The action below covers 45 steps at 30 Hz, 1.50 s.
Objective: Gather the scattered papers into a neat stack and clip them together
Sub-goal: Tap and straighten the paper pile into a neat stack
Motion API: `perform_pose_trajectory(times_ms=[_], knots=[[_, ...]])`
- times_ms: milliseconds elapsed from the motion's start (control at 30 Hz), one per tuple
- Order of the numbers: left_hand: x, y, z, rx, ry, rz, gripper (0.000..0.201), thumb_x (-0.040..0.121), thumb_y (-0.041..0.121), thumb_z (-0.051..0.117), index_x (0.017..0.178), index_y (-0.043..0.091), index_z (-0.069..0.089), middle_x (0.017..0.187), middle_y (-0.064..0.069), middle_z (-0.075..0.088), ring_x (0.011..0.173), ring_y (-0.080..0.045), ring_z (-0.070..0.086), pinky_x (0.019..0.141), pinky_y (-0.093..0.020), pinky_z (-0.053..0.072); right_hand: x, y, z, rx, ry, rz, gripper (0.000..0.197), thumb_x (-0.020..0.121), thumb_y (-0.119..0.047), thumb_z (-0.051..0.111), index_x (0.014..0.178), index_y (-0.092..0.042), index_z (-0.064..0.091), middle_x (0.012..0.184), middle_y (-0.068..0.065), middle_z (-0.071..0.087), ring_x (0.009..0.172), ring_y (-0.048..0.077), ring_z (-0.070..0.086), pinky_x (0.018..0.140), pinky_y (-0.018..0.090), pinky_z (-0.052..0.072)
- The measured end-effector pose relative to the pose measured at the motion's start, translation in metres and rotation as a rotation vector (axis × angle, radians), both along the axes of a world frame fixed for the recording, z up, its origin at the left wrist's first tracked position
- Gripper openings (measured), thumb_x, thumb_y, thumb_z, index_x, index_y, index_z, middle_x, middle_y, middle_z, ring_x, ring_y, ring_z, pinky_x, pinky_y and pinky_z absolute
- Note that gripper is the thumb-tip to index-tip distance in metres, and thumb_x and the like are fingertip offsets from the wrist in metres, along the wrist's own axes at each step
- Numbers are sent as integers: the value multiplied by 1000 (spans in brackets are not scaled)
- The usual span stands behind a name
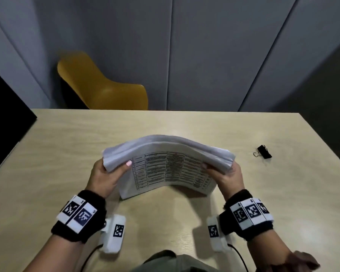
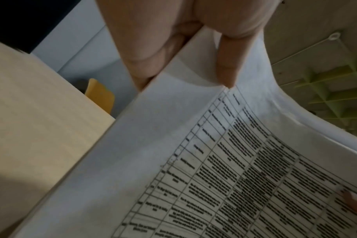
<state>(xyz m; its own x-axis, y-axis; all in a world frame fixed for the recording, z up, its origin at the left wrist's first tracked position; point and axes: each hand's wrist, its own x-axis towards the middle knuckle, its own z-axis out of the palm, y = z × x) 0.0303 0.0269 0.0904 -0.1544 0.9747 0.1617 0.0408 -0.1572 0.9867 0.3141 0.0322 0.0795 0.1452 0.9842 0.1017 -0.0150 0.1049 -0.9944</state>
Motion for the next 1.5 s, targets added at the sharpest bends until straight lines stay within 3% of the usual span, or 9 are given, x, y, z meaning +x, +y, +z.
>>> perform_pose_trajectory(times_ms=[100,533,700,767,833,967,1133,1333,1500], knots=[[5,1,7,38,45,17,63,79,-12,60,76,49,72,77,35,67,79,16,63,71,-4,47,-4,2,2,16,9,-21,47,72,16,65,75,-29,76,71,-15,73,70,1,67,63,16,54],[20,-1,16,9,-79,126,23,81,-3,65,95,15,60,66,28,69,68,12,64,62,-7,48,-10,-1,13,-1,7,-47,32,76,10,64,87,-20,63,74,-14,73,73,-2,66,65,14,53],[9,4,16,-17,-161,166,49,59,60,68,100,33,61,104,0,66,90,-16,63,71,-26,54,-12,-5,26,-48,-35,-165,70,55,-58,70,118,-34,51,126,4,56,110,17,57,95,32,48],[14,6,22,-29,-223,244,52,67,70,58,102,32,62,106,-2,68,99,-25,63,87,-41,52,-19,1,34,-70,59,-296,71,54,-66,58,115,-31,51,124,5,55,110,19,54,98,35,43],[22,10,30,-34,-256,363,45,75,65,51,94,26,63,98,-2,69,92,-25,64,84,-40,50,-25,10,43,-136,170,-382,57,56,-70,54,98,-32,55,110,3,57,100,18,54,93,35,43],[27,20,32,-72,-246,478,44,68,64,58,62,20,64,66,-6,61,67,-25,58,66,-35,47,-31,19,45,-167,175,-466,23,79,-47,63,72,-25,57,86,1,55,81,17,51,76,29,42],[27,22,28,-57,-334,465,19,70,31,65,54,21,67,50,10,62,52,-11,55,57,-23,44,-31,13,45,-74,254,-403,5,71,-29,62,73,-24,61,68,-3,52,60,10,48,54,19,42],[24,19,22,13,-334,474,15,71,18,61,62,24,71,61,13,66,64,-12,58,60,-22,46,-27,8,32,44,146,-390,18,69,-28,60,87,-30,62,75,-4,53,62,1,51,60,14,44],[22,21,15,16,-238,538,24,80,33,61,58,31,71,56,15,65,64,-11,57,65,-29,44,-26,13,32,64,77,-448,16,74,-30,57,89,-32,60,77,-6,51,71,3,50,71,20,44]])
